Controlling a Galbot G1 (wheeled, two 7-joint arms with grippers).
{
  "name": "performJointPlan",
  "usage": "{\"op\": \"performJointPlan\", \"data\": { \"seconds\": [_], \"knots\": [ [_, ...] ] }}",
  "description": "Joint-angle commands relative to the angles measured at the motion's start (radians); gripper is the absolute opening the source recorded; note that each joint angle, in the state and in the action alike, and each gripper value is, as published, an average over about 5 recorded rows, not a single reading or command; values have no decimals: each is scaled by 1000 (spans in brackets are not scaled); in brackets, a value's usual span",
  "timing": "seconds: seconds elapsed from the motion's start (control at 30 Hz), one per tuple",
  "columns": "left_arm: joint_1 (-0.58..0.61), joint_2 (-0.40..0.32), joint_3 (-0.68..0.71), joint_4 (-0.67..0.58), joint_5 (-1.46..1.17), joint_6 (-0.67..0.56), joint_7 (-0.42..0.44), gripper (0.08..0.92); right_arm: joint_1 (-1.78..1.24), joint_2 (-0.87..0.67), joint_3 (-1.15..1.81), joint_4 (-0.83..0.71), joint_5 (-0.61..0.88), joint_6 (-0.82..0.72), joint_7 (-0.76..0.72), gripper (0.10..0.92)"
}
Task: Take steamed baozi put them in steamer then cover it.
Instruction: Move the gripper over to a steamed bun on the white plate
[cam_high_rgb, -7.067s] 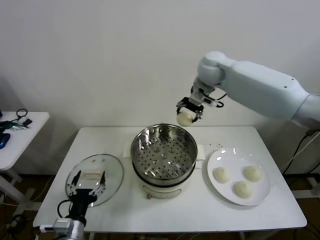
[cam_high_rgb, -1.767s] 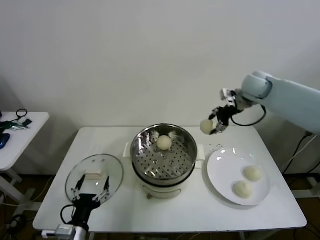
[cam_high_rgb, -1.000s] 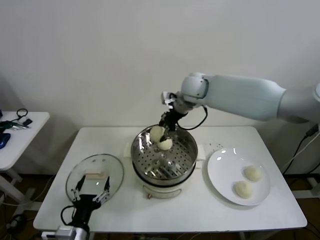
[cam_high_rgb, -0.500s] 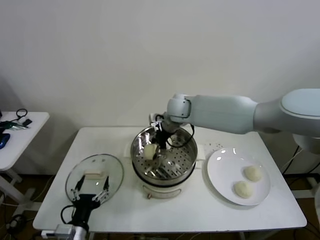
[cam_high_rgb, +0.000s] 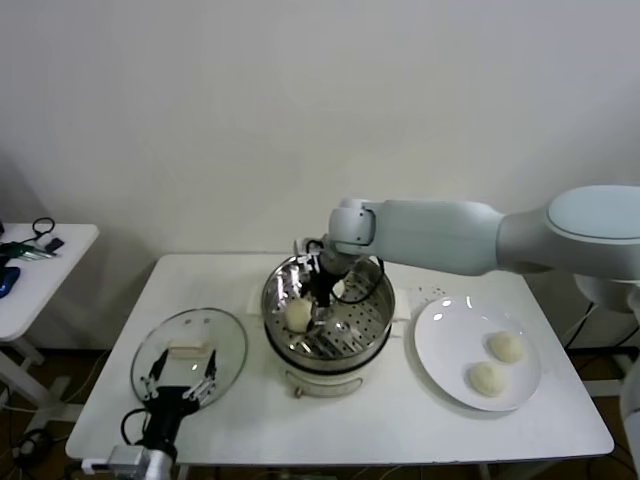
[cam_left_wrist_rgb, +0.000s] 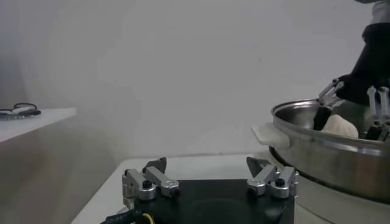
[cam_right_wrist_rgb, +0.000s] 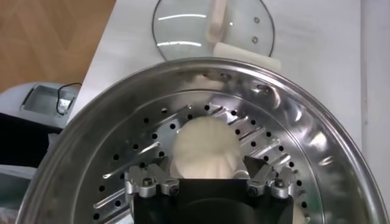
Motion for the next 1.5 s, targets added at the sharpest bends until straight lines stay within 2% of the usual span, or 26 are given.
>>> {"op": "performJointPlan", "data": {
  "seconds": [0.03,0.47,0.8,1.0,1.2,1.5],
  "knots": [
    [-1,1,2,-1,-7,2,-2,823,37,-44,2,24,-6,3,-19,823],
    [4,3,5,-10,-3,9,-5,823,239,-382,-19,209,-48,52,-144,823],
    [17,7,-5,-3,5,-4,-3,823,162,-735,44,344,-329,84,-226,823],
    [14,6,-9,-3,8,6,-10,823,-51,-880,145,369,-542,112,-258,823],
    [13,-4,-9,4,28,8,-5,823,-347,-954,372,336,-675,126,-276,823],
    [4,-18,-5,11,37,13,-5,823,-608,-917,555,204,-786,153,-275,823]
  ]
}}
